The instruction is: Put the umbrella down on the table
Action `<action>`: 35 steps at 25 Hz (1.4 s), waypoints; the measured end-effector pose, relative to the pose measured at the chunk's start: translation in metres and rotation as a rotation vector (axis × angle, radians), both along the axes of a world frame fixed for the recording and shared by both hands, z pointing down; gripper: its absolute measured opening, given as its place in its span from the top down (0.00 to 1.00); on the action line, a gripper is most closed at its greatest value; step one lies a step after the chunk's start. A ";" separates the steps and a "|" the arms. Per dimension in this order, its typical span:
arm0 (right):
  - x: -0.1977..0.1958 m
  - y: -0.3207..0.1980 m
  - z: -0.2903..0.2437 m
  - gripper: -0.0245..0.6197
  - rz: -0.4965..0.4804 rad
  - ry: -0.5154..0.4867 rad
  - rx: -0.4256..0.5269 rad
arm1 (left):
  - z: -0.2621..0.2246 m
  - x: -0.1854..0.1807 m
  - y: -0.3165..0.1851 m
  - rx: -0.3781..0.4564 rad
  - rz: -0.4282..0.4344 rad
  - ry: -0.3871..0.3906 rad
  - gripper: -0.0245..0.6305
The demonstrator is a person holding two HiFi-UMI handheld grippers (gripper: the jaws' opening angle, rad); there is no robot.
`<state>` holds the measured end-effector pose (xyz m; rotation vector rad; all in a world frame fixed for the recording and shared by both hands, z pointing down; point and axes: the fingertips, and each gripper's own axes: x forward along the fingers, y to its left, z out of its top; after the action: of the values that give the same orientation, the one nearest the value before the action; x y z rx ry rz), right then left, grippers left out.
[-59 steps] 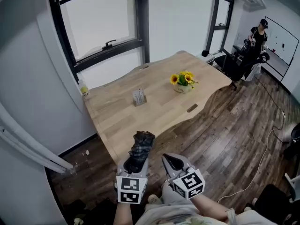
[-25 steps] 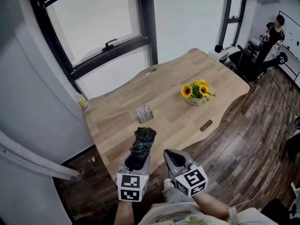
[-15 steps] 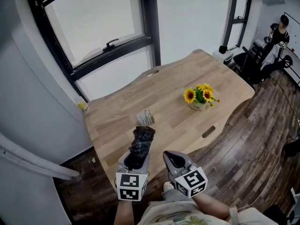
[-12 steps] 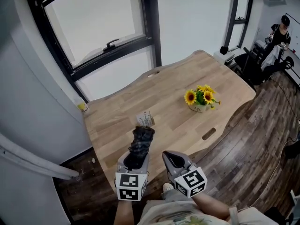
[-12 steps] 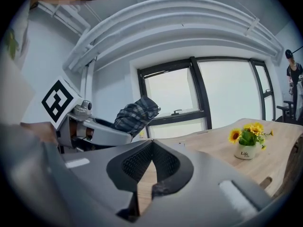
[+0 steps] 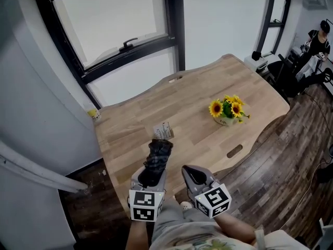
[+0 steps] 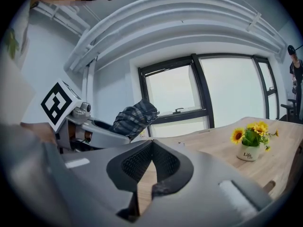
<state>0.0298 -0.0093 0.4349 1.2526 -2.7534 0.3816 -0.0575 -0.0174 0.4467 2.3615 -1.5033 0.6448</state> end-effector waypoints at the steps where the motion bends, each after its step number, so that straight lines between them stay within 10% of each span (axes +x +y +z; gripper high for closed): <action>1: -0.001 -0.001 0.001 0.96 -0.003 -0.001 -0.002 | 0.001 -0.001 -0.001 -0.004 -0.002 -0.001 0.64; 35: -0.012 -0.086 0.034 0.96 -0.005 0.020 -0.083 | 0.057 -0.009 -0.079 -0.140 0.040 -0.014 0.64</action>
<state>0.0175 -0.0957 0.4686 1.2235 -2.6939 0.4749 -0.0663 -0.0965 0.5032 2.2914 -1.3722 0.7521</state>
